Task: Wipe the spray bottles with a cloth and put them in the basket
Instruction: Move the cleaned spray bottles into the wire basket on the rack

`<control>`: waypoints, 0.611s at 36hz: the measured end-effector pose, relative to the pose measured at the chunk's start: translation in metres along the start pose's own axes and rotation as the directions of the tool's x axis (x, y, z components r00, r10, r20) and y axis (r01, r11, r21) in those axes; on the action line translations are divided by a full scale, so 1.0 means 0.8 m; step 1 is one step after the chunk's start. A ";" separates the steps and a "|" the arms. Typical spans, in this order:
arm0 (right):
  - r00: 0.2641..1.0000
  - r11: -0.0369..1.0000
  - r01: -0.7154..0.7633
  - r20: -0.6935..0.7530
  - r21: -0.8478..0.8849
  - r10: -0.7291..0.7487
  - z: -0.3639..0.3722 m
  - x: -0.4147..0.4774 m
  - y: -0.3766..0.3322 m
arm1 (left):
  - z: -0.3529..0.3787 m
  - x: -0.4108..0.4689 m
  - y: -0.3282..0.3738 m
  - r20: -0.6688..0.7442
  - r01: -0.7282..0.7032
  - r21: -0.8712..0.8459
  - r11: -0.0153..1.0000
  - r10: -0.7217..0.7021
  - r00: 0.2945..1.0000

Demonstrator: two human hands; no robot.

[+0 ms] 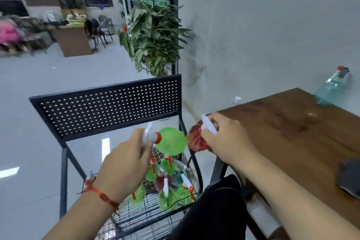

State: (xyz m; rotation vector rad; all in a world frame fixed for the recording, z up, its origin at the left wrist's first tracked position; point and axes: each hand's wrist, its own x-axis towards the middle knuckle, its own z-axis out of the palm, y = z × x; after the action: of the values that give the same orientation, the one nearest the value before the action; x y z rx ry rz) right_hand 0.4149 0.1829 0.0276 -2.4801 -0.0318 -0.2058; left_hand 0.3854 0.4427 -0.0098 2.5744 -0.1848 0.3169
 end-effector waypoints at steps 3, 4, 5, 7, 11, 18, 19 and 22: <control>0.993 0.999 0.003 0.114 0.038 -0.007 0.038 0.009 -0.011 | -0.013 -0.026 -0.037 -0.005 0.085 0.013 0.996 -0.085 0.996; 0.988 0.999 0.011 0.151 0.045 -0.018 0.050 0.010 -0.015 | -0.017 -0.035 -0.049 -0.004 0.114 0.021 0.993 -0.114 0.994; 0.982 0.998 0.013 0.189 0.059 -0.024 0.062 0.011 -0.020 | -0.020 -0.044 -0.062 -0.003 0.144 0.029 0.989 -0.144 0.990; 0.960 0.995 0.008 0.277 0.096 -0.035 0.090 0.012 -0.027 | -0.023 -0.064 -0.092 0.012 0.221 0.042 0.974 -0.222 0.975; 0.910 0.996 0.020 0.412 0.088 -0.055 0.147 0.009 -0.042 | -0.014 -0.101 -0.145 0.040 0.358 0.063 0.932 -0.361 0.932; 0.822 0.999 0.017 0.568 0.034 -0.033 0.237 0.005 -0.045 | 0.024 -0.128 -0.171 0.121 0.435 0.159 0.886 -0.455 0.882; 0.808 1.000 0.006 0.589 0.024 -0.019 0.247 0.005 -0.044 | 0.032 -0.128 -0.173 0.122 0.437 0.179 0.881 -0.461 0.879; 0.778 0.999 -0.039 0.628 -0.002 0.032 0.278 0.009 -0.039 | 0.058 -0.126 -0.184 0.151 0.431 0.258 0.865 -0.477 0.866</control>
State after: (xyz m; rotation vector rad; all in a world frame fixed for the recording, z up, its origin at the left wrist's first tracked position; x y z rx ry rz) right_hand 0.4507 0.3423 -0.1267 -2.4214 -0.2665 0.6529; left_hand 0.3254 0.5501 -0.1476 2.7597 0.4094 -0.1243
